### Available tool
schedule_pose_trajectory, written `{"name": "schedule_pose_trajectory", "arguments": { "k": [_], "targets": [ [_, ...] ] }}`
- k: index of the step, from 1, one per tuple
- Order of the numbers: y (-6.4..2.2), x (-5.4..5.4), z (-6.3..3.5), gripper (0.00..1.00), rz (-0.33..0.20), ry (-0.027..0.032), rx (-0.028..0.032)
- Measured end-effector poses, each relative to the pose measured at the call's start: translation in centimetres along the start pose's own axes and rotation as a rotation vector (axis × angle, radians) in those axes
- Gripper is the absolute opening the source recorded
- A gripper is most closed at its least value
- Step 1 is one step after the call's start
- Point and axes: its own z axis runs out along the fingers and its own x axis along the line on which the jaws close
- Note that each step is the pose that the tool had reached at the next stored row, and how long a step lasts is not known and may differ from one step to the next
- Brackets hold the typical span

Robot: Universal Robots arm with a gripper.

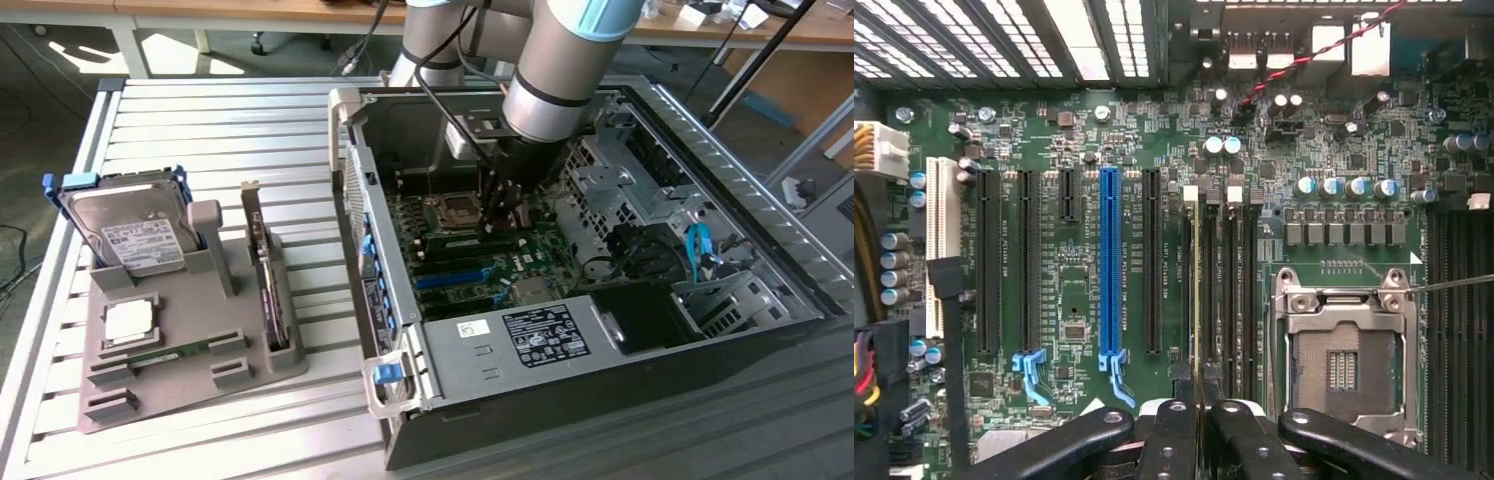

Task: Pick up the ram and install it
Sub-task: 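Insert the ram into the slot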

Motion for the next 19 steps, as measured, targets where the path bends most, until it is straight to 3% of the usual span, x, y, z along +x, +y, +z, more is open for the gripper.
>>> {"name": "schedule_pose_trajectory", "arguments": {
  "k": [4,6,7,19],
  "targets": [
    [0.00,0.00,0.01,0.12,0.000,0.0010,0.0000],
    [-0.01,0.00,0.01,0.12,0.000,0.0079,0.0001],
    [-0.03,0.00,0.01,0.12,0.000,0.0087,0.0000],
    [0.16,-0.13,0.27,0.12,0.001,-0.0002,0.0001]
  ]
}}
